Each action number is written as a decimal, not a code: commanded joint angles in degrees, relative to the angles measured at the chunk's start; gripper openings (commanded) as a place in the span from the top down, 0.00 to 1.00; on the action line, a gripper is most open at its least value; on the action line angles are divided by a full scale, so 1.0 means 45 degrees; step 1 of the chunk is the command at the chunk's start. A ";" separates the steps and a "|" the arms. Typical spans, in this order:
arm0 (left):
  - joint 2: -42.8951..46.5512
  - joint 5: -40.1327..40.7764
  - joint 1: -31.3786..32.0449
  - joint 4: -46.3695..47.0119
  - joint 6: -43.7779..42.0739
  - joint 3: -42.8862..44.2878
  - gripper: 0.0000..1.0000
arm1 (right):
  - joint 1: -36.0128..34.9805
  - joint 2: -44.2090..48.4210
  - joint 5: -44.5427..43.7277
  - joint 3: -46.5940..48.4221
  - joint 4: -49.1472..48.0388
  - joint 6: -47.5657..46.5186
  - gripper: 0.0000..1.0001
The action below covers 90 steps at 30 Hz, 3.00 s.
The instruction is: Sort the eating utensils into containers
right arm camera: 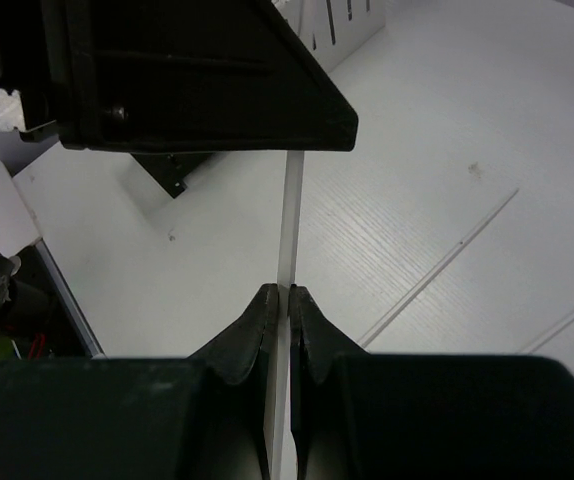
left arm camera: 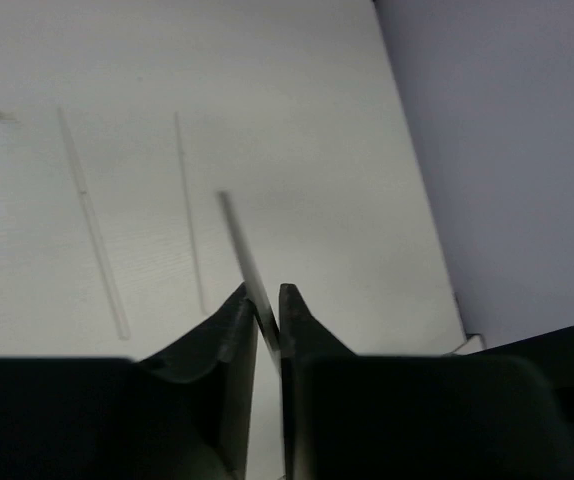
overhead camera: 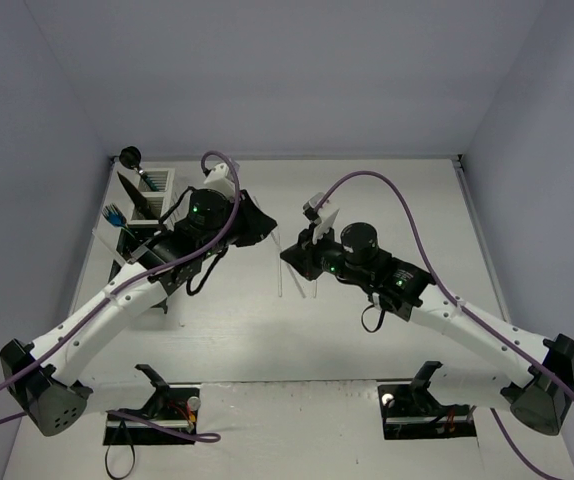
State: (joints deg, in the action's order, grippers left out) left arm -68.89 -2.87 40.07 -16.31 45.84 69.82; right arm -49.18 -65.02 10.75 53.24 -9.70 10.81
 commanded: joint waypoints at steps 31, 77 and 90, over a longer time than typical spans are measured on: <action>0.4017 0.6200 -0.9783 -0.0585 -0.5961 -0.1830 1.00 | 0.1351 -0.1495 -0.3836 -0.0751 0.0105 0.1885 0.13; 0.3435 -0.2821 -0.5786 -0.4705 -0.2183 0.0614 0.26 | 0.2645 -0.8786 -0.5590 0.1056 0.1704 0.5122 1.00; 0.1402 -0.2057 -0.2177 -0.1735 -0.1071 0.0784 0.21 | 0.0494 -0.2113 -0.2693 0.0100 -0.0393 0.0886 1.00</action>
State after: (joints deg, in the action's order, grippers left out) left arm -61.17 -13.79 28.05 -33.75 38.14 70.72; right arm -44.74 -85.19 -10.19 55.14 -4.44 21.90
